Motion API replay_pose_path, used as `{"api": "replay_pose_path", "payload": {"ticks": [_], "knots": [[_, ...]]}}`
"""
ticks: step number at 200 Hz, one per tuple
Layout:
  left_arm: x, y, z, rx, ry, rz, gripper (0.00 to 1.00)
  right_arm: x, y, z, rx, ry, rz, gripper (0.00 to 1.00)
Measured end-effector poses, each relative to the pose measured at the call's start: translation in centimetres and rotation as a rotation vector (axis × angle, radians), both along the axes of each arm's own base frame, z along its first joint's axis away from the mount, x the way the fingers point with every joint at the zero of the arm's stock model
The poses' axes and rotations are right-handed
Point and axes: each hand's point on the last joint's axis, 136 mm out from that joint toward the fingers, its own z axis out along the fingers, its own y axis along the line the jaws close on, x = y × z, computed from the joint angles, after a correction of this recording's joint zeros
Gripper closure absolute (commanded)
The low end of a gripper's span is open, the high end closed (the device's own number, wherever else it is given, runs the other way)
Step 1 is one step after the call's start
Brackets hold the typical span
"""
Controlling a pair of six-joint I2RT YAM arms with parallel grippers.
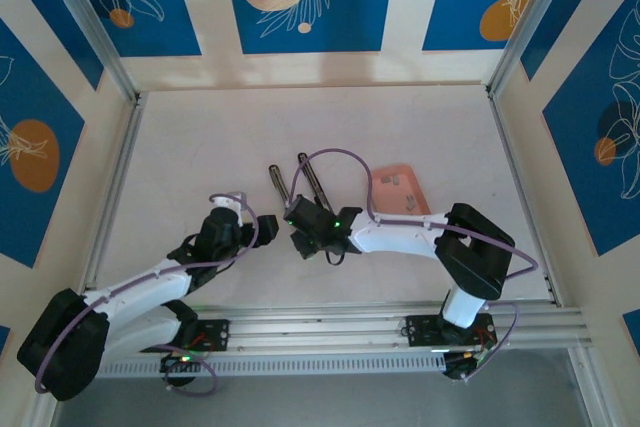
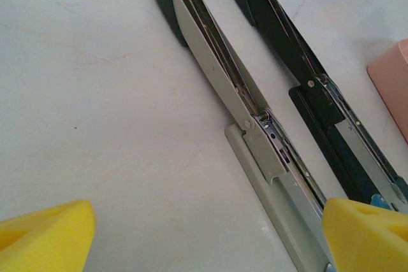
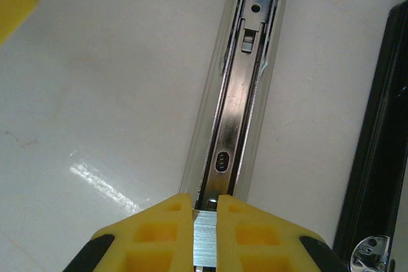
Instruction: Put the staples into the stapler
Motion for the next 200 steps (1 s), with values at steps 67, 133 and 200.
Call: {"api": "replay_pose_path", "payload": {"ticks": [67,133,200], "knots": [[-0.01,0.01,-0.02,-0.006,0.004,0.005,0.09,-0.41,-0.55,-0.02,0.007,-0.02,-0.012,0.87],[-0.04,0.03,-0.08,-0.006,0.006,0.006,0.09,-0.64,-0.82,0.04,0.024,-0.057,-0.012,0.87],[-0.04,0.03,-0.07,-0.007,0.005,0.006,0.09,-0.5,-0.62,0.15,0.051,-0.078,-0.013,0.87]]}}
